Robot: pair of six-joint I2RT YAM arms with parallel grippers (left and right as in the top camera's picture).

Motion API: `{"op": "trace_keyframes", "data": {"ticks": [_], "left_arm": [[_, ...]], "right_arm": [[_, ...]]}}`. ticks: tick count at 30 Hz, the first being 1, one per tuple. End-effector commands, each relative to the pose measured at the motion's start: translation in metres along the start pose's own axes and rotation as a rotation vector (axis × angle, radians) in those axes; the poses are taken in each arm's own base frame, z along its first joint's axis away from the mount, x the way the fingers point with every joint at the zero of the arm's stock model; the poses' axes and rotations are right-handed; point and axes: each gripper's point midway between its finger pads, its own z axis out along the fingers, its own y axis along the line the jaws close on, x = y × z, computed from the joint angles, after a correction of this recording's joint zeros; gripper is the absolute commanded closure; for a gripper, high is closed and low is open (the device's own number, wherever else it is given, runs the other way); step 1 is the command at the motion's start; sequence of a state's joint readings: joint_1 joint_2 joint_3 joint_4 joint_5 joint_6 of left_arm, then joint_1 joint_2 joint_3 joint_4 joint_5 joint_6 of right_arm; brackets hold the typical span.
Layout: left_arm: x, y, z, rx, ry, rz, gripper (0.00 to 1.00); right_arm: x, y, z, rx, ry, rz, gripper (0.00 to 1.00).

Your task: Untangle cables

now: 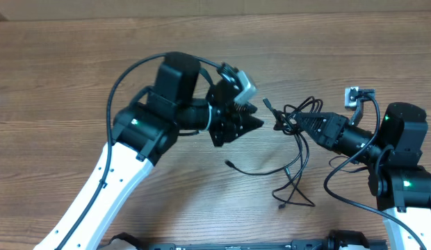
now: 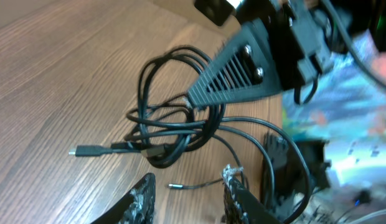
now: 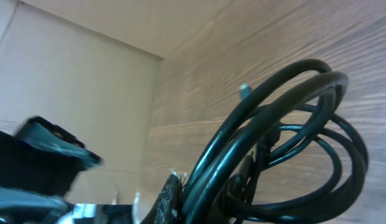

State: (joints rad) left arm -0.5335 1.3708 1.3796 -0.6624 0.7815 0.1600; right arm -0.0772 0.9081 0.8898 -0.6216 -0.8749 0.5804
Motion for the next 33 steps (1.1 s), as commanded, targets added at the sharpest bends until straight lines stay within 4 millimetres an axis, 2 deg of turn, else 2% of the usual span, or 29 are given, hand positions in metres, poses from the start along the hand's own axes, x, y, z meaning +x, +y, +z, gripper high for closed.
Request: {"op": "trace_keyframes", "data": {"ticks": [1,10,15,25,30,33], "left_arm": [[0.0,-0.004,0.001,-0.052,0.024,0.155,0.65],[0.011,-0.007,0.004,-0.053,0.072,0.185,0.6],[0.018,0.005,0.002,-0.12,0.109,0.174,0.6],[0.015,-0.006,0.007,-0.083,0.097,0.214,0.58],[0.007,-0.01,0.009,-0.067,0.068,0.272,0.55],[0.004,-0.01,0.01,-0.065,0.061,0.313,0.5]], "right_arm": [[0.004,0.011,-0.002,-0.048,0.023,0.036,0.96],[-0.004,0.019,-0.003,-0.08,0.003,0.167,0.96],[-0.005,0.036,-0.005,-0.157,0.028,0.18,0.96],[-0.006,0.066,-0.012,-0.284,0.073,0.15,0.96],[-0.004,0.07,-0.013,-0.301,0.093,0.146,0.96],[-0.003,0.071,-0.014,-0.306,0.098,0.154,0.96]]}}
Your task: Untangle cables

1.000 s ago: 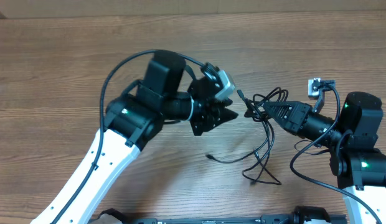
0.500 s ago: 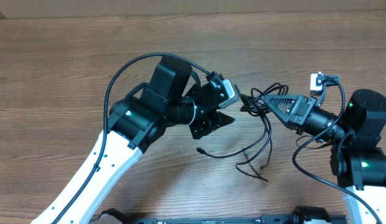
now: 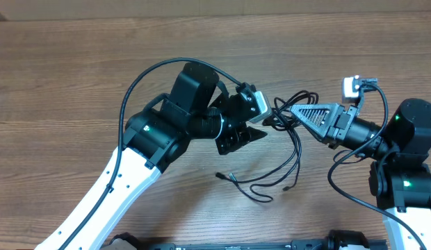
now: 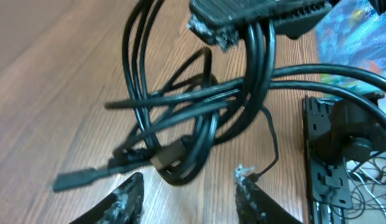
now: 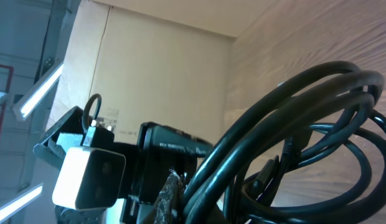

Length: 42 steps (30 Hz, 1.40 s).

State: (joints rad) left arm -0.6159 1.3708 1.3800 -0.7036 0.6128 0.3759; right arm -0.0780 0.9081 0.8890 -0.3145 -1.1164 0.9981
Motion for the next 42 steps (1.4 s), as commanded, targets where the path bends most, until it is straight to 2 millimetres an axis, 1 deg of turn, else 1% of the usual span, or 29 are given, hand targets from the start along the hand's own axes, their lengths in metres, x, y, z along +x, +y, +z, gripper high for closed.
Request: {"op": "trace_keyframes", "data": {"ticks": [1,5,11,13,17,21,27,36,40,42], "left_arm": [[-0.012,-0.007,-0.005,0.012,-0.034,0.093,0.49],[-0.013,-0.014,-0.003,0.028,-0.034,0.114,0.46],[-0.016,-0.027,0.003,0.059,-0.037,0.17,0.46],[-0.016,-0.027,0.003,0.055,-0.035,0.174,0.47],[-0.018,-0.026,0.004,0.051,-0.044,0.183,0.54],[-0.021,-0.024,0.004,0.046,-0.056,0.192,0.56],[-0.024,-0.023,0.004,0.038,-0.065,0.199,0.69],[-0.024,-0.023,0.004,0.038,-0.065,0.199,0.95],[-0.023,-0.021,0.004,0.03,-0.062,0.198,0.96],[-0.022,-0.017,0.004,0.007,-0.052,0.197,0.96]], "right_arm": [[0.005,0.009,-0.002,-0.03,0.026,-0.003,0.96],[0.005,0.013,-0.002,-0.041,0.028,0.019,0.96],[0.005,0.029,-0.003,-0.092,0.048,-0.008,0.96],[0.007,0.03,-0.003,-0.098,0.059,-0.006,0.96],[0.009,0.031,-0.003,-0.102,0.069,-0.006,0.96],[0.011,0.032,-0.004,-0.108,0.084,-0.007,0.96],[0.014,0.033,-0.004,-0.113,0.099,-0.008,0.96],[0.014,0.033,-0.004,-0.116,0.103,-0.012,0.96],[0.014,0.033,-0.004,-0.116,0.103,-0.011,0.96],[0.015,0.034,-0.004,-0.117,0.106,-0.011,0.96]]}}
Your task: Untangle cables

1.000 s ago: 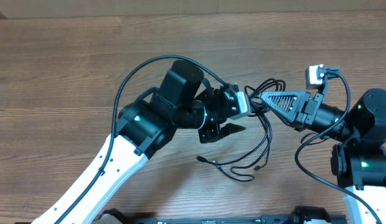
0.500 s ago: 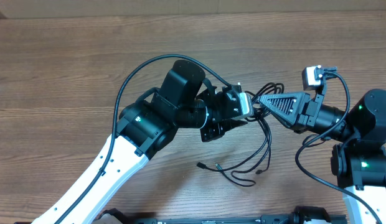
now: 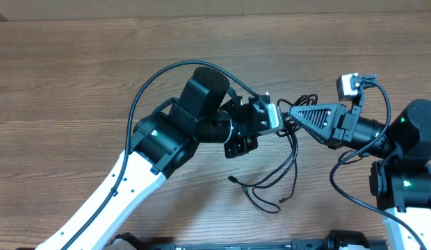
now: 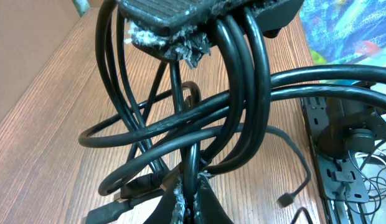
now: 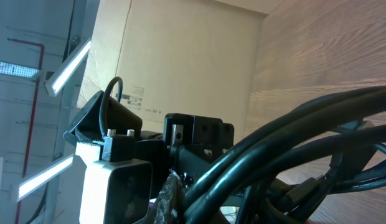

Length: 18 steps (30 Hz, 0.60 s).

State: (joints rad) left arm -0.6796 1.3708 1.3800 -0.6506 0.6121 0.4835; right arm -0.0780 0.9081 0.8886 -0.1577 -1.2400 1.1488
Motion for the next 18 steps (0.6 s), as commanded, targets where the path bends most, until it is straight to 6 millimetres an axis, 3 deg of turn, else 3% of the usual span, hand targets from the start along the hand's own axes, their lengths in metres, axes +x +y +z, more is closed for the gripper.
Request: {"op": "trace_keyframes", "data": {"ticks": [1,12,18], "left_arm": [[-0.005,0.006,-0.005,-0.048,0.0,0.022,0.96],[0.025,0.067,-0.023,-0.433,0.124,-0.269,0.96],[0.032,0.079,-0.03,-0.528,0.137,-0.337,0.96]], "right_arm": [[0.005,0.006,-0.001,-0.014,0.019,-0.016,0.96],[0.007,0.008,-0.001,-0.021,0.031,-0.026,0.96],[0.008,0.008,-0.001,-0.025,0.041,-0.028,0.96]]}}
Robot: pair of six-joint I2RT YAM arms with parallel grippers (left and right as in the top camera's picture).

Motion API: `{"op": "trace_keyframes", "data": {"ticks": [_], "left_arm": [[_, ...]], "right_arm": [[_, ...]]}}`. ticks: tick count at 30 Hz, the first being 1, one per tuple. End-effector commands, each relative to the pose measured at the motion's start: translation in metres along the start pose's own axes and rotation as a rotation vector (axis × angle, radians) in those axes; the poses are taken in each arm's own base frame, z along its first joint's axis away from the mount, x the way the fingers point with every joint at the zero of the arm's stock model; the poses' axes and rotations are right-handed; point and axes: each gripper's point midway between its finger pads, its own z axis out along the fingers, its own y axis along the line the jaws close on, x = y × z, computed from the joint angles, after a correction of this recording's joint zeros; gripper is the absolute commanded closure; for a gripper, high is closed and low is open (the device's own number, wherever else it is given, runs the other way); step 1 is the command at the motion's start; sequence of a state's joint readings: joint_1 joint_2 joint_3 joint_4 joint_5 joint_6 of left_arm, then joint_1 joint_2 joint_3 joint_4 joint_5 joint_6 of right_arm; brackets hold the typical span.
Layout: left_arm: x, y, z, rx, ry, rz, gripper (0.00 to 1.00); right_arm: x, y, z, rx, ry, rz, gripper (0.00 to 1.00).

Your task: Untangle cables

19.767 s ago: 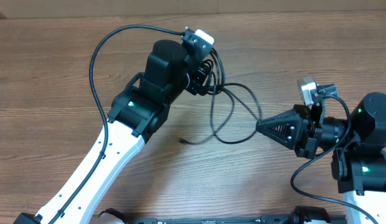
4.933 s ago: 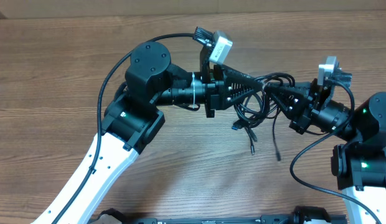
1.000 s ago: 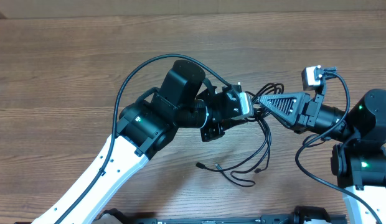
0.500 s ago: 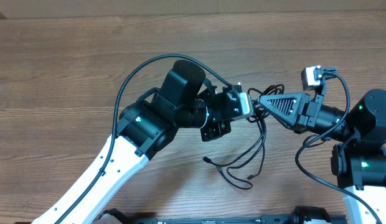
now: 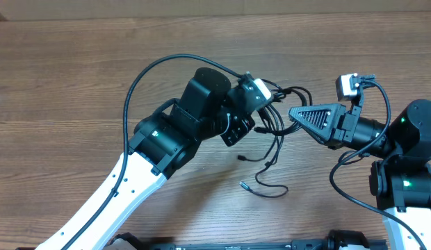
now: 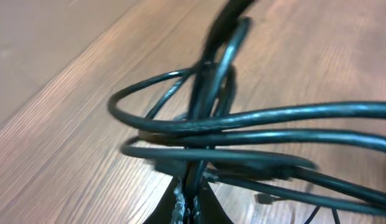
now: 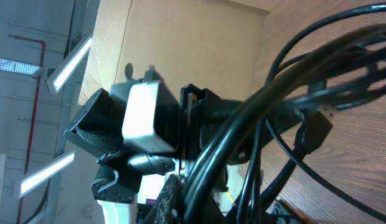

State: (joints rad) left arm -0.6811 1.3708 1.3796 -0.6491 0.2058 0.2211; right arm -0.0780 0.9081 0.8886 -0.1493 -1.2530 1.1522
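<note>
A bundle of thin black cables hangs between my two grippers above the wooden table, with loose ends trailing down to a plug. My left gripper is shut on one strand of the cables, its jaws pinched together around it. To the right, my right gripper is shut on a thick pair of cable strands. The two grippers sit close, a short gap apart, with loops stretched between them.
The wooden table stretches wide on the left and far side. My left arm's own black cable arcs over it. A small camera sits on the right arm.
My left gripper has moved up and left, away from the right gripper, still shut on its strand. The cable loops are pulled wider and the trailing ends have shifted left on the table.
My right gripper held the bundle low on the table while my left gripper stood open beside it. Then the bundle was raised, the left still open near it. Later the left was shut on a strand, and now it has drawn apart from the right.
</note>
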Motion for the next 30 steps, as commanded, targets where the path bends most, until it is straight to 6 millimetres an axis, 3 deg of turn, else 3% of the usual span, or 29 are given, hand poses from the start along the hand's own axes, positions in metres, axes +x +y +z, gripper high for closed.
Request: {"op": "trace_keyframes", "data": {"ticks": [1,15,30], "left_arm": [[-0.003,0.026,-0.009,-0.152,-0.003,-0.101,0.96],[0.005,0.067,-0.021,-0.405,0.017,-0.183,0.96],[-0.009,0.071,-0.022,-0.418,-0.041,-0.182,0.96]], "right_arm": [[0.007,0.007,-0.001,-0.018,0.031,-0.023,0.96],[0.011,0.008,-0.001,-0.027,0.055,-0.026,0.96],[0.002,-0.003,0.002,-0.017,0.054,-0.081,0.96]]}}
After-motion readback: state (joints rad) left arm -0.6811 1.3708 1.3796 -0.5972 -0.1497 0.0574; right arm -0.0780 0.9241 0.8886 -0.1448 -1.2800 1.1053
